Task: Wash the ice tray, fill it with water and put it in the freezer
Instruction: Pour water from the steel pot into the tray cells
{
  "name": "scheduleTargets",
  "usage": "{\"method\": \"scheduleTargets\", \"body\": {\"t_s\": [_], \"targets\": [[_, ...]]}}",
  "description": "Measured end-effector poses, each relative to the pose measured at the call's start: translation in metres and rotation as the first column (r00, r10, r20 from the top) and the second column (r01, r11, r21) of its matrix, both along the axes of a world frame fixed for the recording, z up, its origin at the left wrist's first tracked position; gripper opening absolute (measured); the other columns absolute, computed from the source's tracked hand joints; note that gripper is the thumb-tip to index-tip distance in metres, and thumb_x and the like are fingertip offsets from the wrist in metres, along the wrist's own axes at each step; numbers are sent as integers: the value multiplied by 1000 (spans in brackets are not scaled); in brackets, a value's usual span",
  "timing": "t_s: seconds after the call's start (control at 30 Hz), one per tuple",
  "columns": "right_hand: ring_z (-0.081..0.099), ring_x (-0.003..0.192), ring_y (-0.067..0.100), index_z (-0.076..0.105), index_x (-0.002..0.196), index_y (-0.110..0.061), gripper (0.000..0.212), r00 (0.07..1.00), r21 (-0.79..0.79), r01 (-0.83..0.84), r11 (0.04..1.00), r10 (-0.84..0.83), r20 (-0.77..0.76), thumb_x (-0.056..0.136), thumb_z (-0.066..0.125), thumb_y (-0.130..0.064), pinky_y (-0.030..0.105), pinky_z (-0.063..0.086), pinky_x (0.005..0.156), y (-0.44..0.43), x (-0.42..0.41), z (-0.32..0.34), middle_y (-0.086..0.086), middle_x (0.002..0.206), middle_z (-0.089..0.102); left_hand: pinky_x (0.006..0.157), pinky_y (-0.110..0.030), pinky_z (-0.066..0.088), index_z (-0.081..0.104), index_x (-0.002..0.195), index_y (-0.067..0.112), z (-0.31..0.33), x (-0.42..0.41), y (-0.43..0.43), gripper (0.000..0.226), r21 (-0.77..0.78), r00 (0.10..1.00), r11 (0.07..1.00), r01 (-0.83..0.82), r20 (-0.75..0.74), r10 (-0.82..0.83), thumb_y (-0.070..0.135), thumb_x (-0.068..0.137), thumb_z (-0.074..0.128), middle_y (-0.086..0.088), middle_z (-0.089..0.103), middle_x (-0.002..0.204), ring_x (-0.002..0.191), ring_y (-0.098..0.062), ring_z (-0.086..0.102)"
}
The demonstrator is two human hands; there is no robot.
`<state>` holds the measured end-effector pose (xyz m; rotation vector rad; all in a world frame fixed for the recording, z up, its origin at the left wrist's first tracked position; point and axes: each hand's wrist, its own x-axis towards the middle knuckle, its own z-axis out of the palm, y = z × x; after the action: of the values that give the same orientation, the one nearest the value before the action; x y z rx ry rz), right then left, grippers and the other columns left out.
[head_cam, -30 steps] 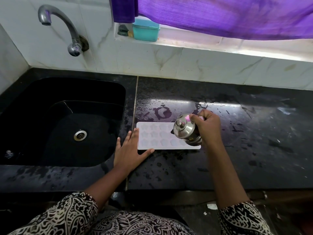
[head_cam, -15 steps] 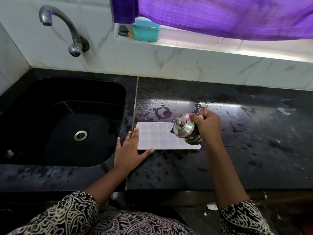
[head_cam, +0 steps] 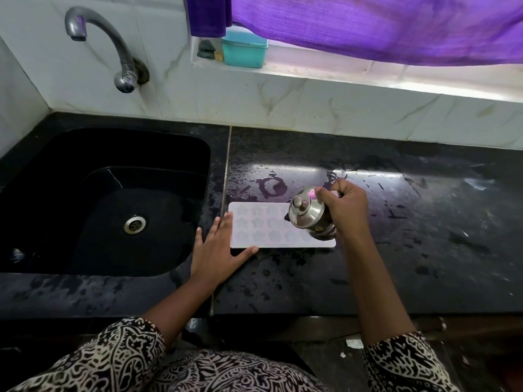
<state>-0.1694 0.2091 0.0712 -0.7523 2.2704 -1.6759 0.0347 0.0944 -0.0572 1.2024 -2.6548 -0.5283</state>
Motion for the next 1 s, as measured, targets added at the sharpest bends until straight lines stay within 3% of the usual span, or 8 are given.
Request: {"method": "scheduleTargets", "body": {"t_s": [0.17, 0.53, 0.67, 1.0], "targets": [[44, 59, 16, 43, 57, -17, 35, 1000, -12, 5, 1000, -4, 19, 78, 69, -9, 29, 41, 59, 0, 1, 1, 4, 59, 45, 119, -48, 2, 3, 155, 21, -1, 0, -1, 110, -9, 1000, 1000, 3, 12, -3, 90, 71, 16, 5, 15, 162, 149, -12, 7], [43, 58, 14, 44, 57, -16, 34, 1000, -2, 21, 1000, -21, -4, 78, 70, -10, 26, 41, 56, -1, 2, 4, 1, 59, 46, 119, -48, 2, 3, 156, 21, 1, 0, 0, 105, -3, 1000, 1000, 1, 9, -1, 86, 76, 25, 6, 13, 163, 150, -12, 6], [44, 60, 17, 47, 61, -12, 28, 1000, 7, 17, 1000, -17, -11, 75, 70, -12, 32, 43, 59, 0, 0, 2, 8, 63, 46, 119, -48, 2, 3, 156, 21, 0, 0, 0, 103, -8, 1000, 1000, -2, 8, 2, 85, 78, 28, 6, 13, 163, 150, -12, 6], [44, 61, 18, 45, 59, -14, 30, 997, -27, 29, 999, -27, 79, 74, 71, -11, 31, 43, 59, -2, -2, -3, 9, 64, 47, 119, -49, 2, 4, 156, 21, 0, 0, 0, 105, -5, 1000, 1000, -2, 10, 2, 86, 76, 25, 5, 13, 163, 150, -12, 6]]}}
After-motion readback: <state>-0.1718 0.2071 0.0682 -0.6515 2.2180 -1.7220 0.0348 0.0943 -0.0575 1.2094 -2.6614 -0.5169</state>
